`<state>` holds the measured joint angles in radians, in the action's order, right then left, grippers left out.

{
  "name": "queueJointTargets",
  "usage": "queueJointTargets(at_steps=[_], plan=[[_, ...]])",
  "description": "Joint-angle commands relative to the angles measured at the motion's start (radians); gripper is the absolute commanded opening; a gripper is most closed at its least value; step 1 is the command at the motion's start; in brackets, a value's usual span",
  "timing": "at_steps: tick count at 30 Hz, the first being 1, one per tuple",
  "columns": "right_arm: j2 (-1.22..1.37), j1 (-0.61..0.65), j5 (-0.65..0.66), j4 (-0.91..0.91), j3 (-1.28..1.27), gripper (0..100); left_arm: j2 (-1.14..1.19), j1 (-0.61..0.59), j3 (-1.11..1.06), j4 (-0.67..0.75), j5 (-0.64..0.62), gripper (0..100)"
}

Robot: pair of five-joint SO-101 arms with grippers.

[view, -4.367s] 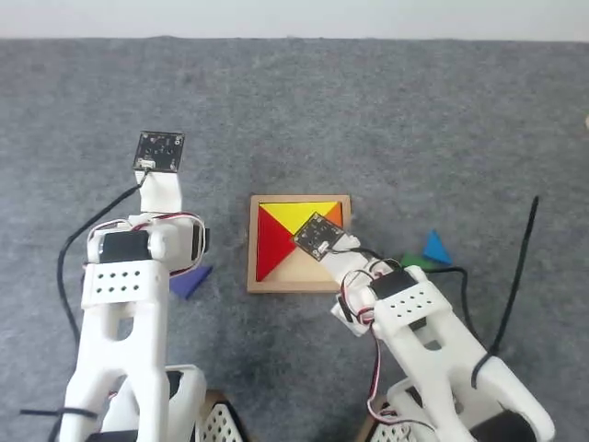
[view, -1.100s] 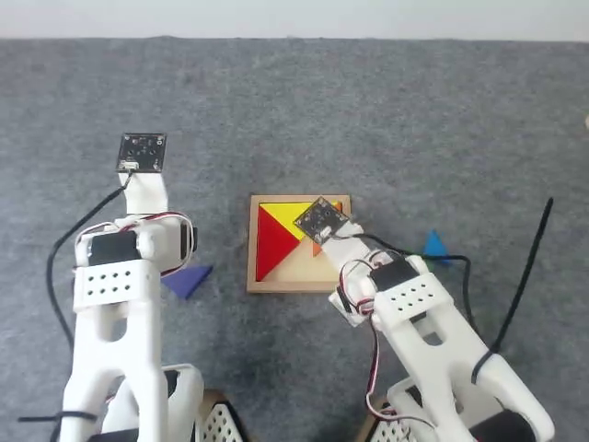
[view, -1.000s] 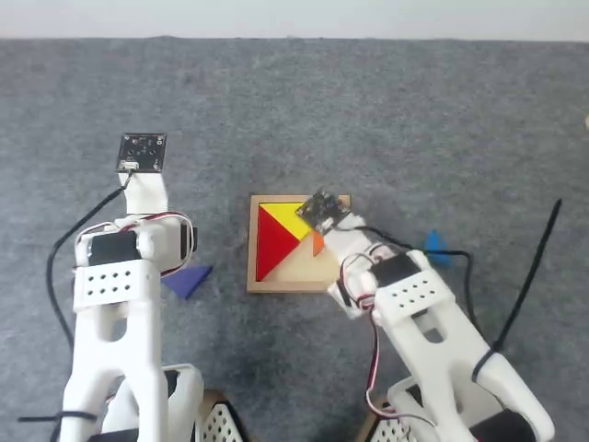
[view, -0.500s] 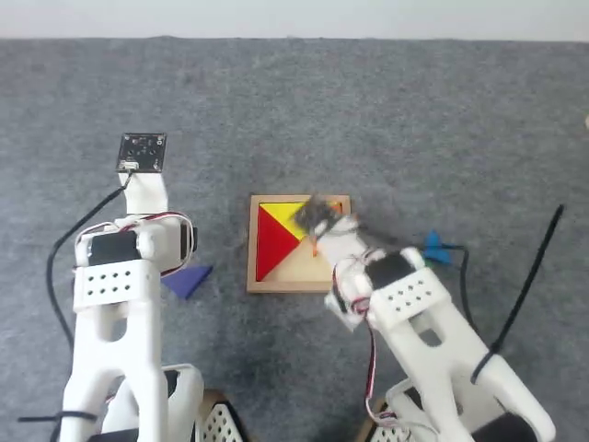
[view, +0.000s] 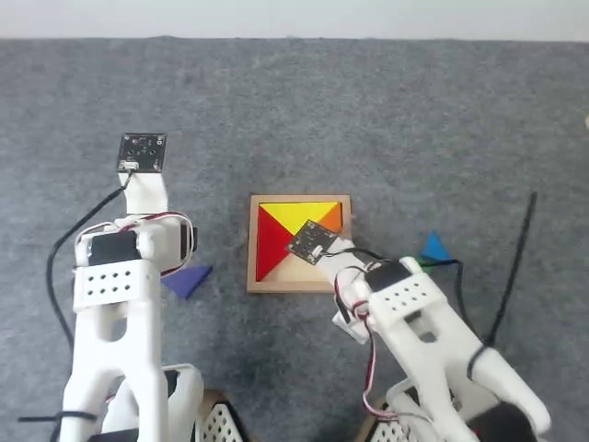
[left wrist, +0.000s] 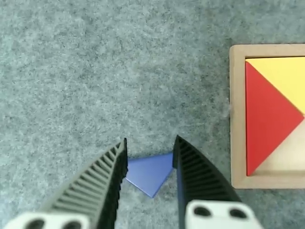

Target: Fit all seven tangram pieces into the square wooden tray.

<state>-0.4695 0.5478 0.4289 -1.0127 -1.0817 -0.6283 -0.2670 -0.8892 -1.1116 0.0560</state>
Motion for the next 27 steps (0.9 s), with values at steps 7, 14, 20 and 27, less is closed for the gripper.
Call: queueJointTargets(at_steps=[7, 14, 20, 27], plan=[[0.160, -0.015, -0.100, 0.151, 0.117, 5.9, -0.011, -0.006, 0.030, 0.018, -0.006, 16], [0.133, -0.015, -0.207, 0.162, 0.239, 5.8, -0.011, -0.006, 0.030, 0.018, -0.005, 16], [0.134, -0.015, -0.285, 0.209, 0.272, 5.8, -0.009, -0.006, 0.030, 0.018, -0.005, 16], [0.110, -0.015, -0.319, 0.168, 0.267, 6.1, -0.006, -0.002, 0.030, 0.021, -0.005, 16]])
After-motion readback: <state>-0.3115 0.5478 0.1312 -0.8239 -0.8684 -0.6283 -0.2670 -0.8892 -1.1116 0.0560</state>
